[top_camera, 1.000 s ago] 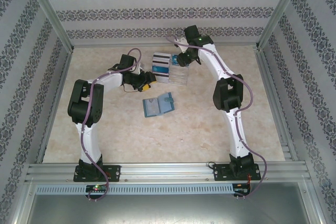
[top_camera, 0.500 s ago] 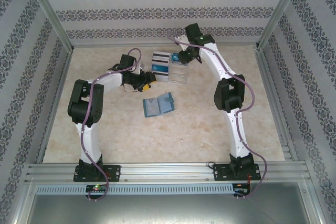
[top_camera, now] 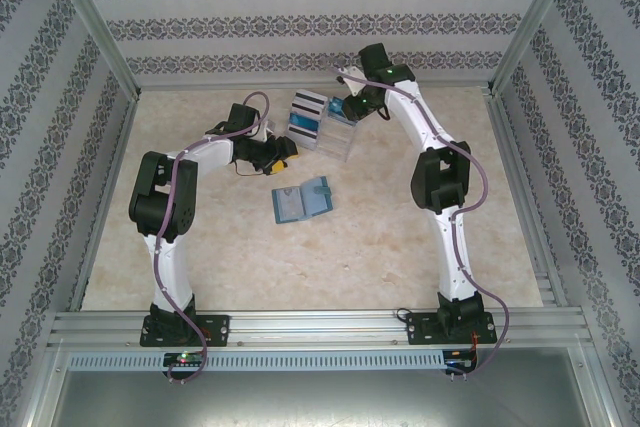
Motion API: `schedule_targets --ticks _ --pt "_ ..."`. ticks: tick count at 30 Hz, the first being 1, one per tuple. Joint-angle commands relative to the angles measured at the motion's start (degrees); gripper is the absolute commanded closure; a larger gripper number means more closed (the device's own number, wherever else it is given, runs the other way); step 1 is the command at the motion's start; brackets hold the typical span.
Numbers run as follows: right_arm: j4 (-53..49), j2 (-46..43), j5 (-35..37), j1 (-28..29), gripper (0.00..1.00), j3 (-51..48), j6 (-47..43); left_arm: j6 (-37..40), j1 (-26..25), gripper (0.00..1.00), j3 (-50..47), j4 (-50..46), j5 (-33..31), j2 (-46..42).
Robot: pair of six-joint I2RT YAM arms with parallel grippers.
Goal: Put the credit cards into the card holder
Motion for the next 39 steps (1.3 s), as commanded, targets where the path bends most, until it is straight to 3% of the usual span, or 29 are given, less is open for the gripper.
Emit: schedule_targets --ticks 1,8,11,17,18,21,23,28,39 --pt "-2.03 -2.17 -3.95 -1.58 0.7 0.11 1.34 -0.15 -0.71 0.43 0.95 -0.13 1.03 0.3" --pt "-1.9 -1.91 -5.81 -2.35 0.71 -0.2 2.09 -0.39 -0.78 0.43 1.09 0.05 0.9 0.39" --pt "-1.83 -1.66 -7.2 -2.59 0.78 -0.06 2.69 -0.33 -0.86 0.43 1.21 -0.11 0.91 0.39" --pt "-2.05 -1.47 -7.77 -2.59 0.77 -0.2 2.59 -0.25 -0.87 0.43 1.26 -0.22 0.83 0.39" --pt "-2.14 -1.47 -7.58 -2.59 0.74 -0.32 2.43 -0.25 -0.84 0.43 1.26 -0.22 0.89 0.48" --pt "-1.32 -1.71 -5.57 -2.14 0.46 -1.32 1.89 -0.32 -0.87 0.43 1.24 -0.22 0.92 0.47" --pt "-0.76 -1.42 -3.49 -1.6 0.41 -1.48 1.64 -0.33 -0.93 0.43 1.27 -0.13 0.86 0.47" --pt "-1.53 1.61 0.47 -0.23 0.36 1.54 1.26 -0.33 -0.99 0.43 1.26 -0.2 1.01 0.39" --pt "0.23 4.24 5.9 -0.01 0.38 3.95 1.7 -0.11 -1.02 0.43 1.4 -0.39 1.06 0.39"
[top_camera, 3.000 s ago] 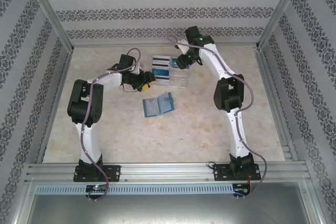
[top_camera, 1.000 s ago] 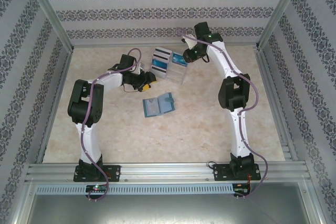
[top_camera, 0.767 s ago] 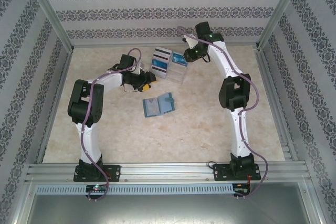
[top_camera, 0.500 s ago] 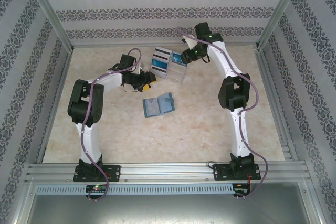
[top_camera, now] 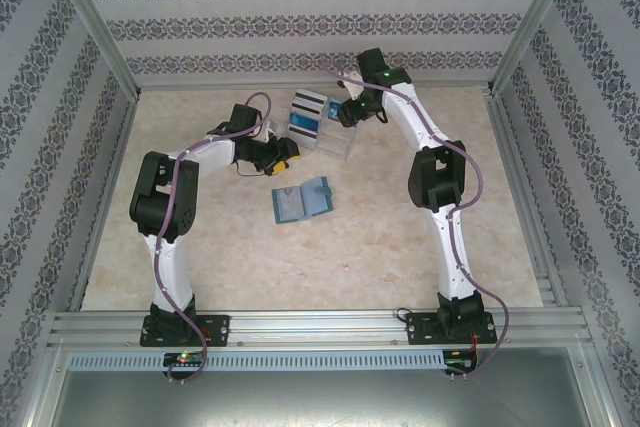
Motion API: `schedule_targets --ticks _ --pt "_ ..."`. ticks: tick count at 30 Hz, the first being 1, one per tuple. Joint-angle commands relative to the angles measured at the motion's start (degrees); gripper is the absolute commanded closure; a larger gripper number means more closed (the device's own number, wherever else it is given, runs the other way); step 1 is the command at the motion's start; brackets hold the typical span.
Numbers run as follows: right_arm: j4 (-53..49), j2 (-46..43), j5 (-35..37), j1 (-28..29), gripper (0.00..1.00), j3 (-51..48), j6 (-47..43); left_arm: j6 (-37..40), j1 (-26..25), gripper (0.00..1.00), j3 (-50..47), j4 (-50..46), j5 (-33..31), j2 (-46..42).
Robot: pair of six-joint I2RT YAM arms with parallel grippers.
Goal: Put the credit cards into the card holder
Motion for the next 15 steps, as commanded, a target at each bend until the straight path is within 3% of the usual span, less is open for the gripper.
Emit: schedule_targets --ticks 1,15 --pt "0.59 0.94 3.5 -0.22 0.39 2.53 0.02 -0.09 -0.4 0.43 1.48 -0.39 1.06 0.43" --pt "2.33 -1.78 4.54 -0.31 0.44 2.62 0.78 -0.08 -0.41 0.43 2.2 -0.92 0.94 0.47"
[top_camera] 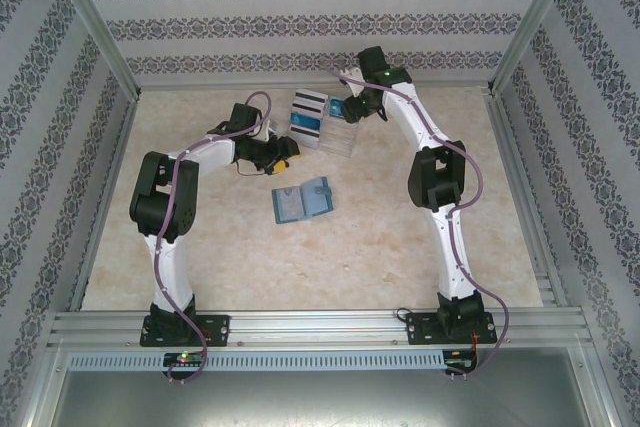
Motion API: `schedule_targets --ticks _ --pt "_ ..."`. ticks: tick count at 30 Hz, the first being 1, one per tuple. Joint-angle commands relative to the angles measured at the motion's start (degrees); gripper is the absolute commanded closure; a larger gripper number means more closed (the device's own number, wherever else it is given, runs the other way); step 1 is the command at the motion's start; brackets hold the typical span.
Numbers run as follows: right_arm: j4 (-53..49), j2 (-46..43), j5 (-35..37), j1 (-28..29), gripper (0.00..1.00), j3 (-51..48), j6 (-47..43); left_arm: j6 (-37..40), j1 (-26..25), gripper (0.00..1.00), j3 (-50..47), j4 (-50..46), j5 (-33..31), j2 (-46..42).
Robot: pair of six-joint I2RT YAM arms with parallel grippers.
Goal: Put the credit cards into the card holder
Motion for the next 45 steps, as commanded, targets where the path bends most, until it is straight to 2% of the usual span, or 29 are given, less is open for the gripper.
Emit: schedule_targets --ticks 1,33,38,45 --pt "0.87 -2.13 0.62 -0.32 0.44 1.7 0.72 -0.07 -0.4 0.43 1.79 -0.98 0.95 0.47" --pt "2.54 -4.44 -2.72 -1.33 0.49 1.35 3.71 -0.16 -0.67 0.43 1.79 -0.9 1.08 0.65" --pt "2.5 -4.18 -2.94 -1.43 0.53 1.44 3.59 -0.15 -0.67 0.43 1.84 -0.81 1.03 0.73" --pt "0.61 -1.81 -2.38 -1.0 0.35 2.55 2.1 -0.33 -0.78 0.43 1.79 -0.55 1.06 0.83"
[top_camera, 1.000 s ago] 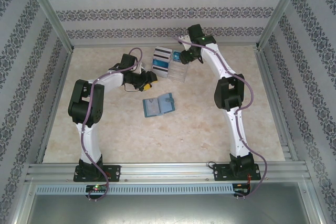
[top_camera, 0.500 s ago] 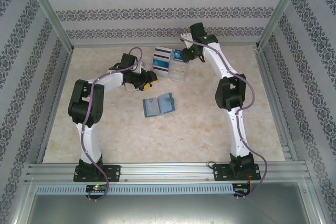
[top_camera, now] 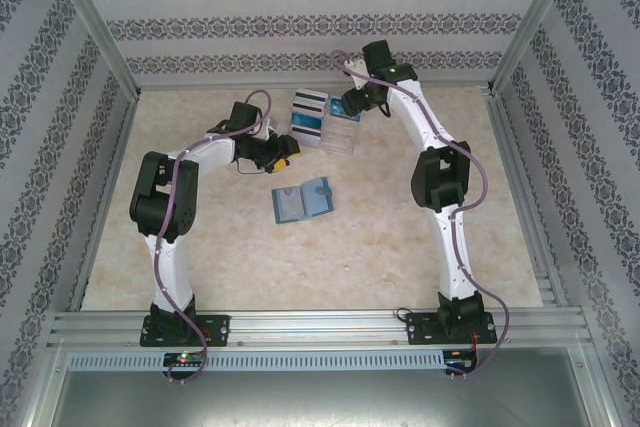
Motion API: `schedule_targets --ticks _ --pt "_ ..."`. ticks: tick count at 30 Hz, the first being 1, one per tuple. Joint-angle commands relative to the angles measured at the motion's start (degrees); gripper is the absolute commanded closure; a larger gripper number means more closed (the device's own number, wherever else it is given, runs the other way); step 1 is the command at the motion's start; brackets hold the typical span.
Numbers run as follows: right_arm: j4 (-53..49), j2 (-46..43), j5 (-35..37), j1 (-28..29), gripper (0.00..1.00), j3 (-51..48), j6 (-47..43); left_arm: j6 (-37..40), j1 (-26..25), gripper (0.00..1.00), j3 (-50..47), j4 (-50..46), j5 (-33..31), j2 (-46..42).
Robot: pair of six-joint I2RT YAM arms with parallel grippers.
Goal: Put the credit cards into the card holder
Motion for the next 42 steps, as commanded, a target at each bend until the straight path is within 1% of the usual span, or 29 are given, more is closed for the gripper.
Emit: schedule_targets --ticks 1,3,8,14,17,20,24,26,27,29,31,32,35,38,40,42 --pt "-1.79 0.75 0.57 -0.11 0.31 3.07 -0.77 -0.31 -0.76 0.43 1.11 -0.49 1.1 0.83" --pt "-1.94 1.63 1.13 0.06 0.28 3.2 -1.13 -0.21 -0.82 0.43 1.12 -0.63 1.15 0.89" --pt "-1.9 3.58 -0.39 0.46 0.3 4.16 -1.24 -0.13 -0.18 0.43 2.32 -1.0 0.26 1.15" --pt "-1.78 4.86 -1.4 0.63 0.3 5.11 -1.11 0.98 3.75 0.43 10.69 -4.78 -3.06 3.7" --pt "-1.63 5.2 -2.57 0.6 0.3 5.48 -0.98 2.3 5.16 0.43 17.89 -7.22 -3.86 7.66" --pt "-1.51 5.39 -3.54 0.6 0.3 5.44 -0.67 3.15 6.56 0.43 26.71 -7.95 -3.3 12.69" --pt "-1.69 5.4 -3.99 0.62 0.3 5.15 -0.58 4.99 8.04 0.41 40.65 -6.25 -4.16 21.21" --pt "-1.68 5.31 -4.35 0.55 0.31 5.13 -0.46 5.42 8.14 0.4 50.38 -4.86 -1.15 27.87" --pt "-1.69 5.31 -4.49 0.55 0.31 5.13 -0.45 4.91 8.14 0.4 56.15 -4.23 1.08 31.87" --pt "-1.77 5.12 -4.87 0.56 0.31 5.13 -0.43 2.52 8.0 0.39 66.64 -3.27 2.84 39.12" --pt "-1.94 5.04 -5.31 0.55 0.31 5.13 -0.36 -1.43 8.05 0.38 70.79 1.93 2.53 43.24" --pt "-2.03 5.01 -5.41 0.63 0.31 5.13 -0.36 -3.57 8.13 0.36 70.77 5.81 1.82 44.51" --pt "-2.5 4.82 -5.33 0.88 0.31 5.0 -0.7 -9.55 7.84 0.34 70.69 12.63 -2.46 46.85" --pt "-2.67 4.78 -5.15 1.0 0.31 4.95 -0.97 -15.71 6.34 0.32 71.37 19.94 -3.69 49.59" --pt "-2.79 4.78 -5.07 1.0 0.31 4.95 -1.06 -15.77 4.91 0.31 73.71 20.02 -3.79 51.25" --pt "-3.0 4.69 -4.98 1.08 0.31 4.95 -1.19 -15.76 3.91 0.31 73.92 19.96 -3.84 51.71"
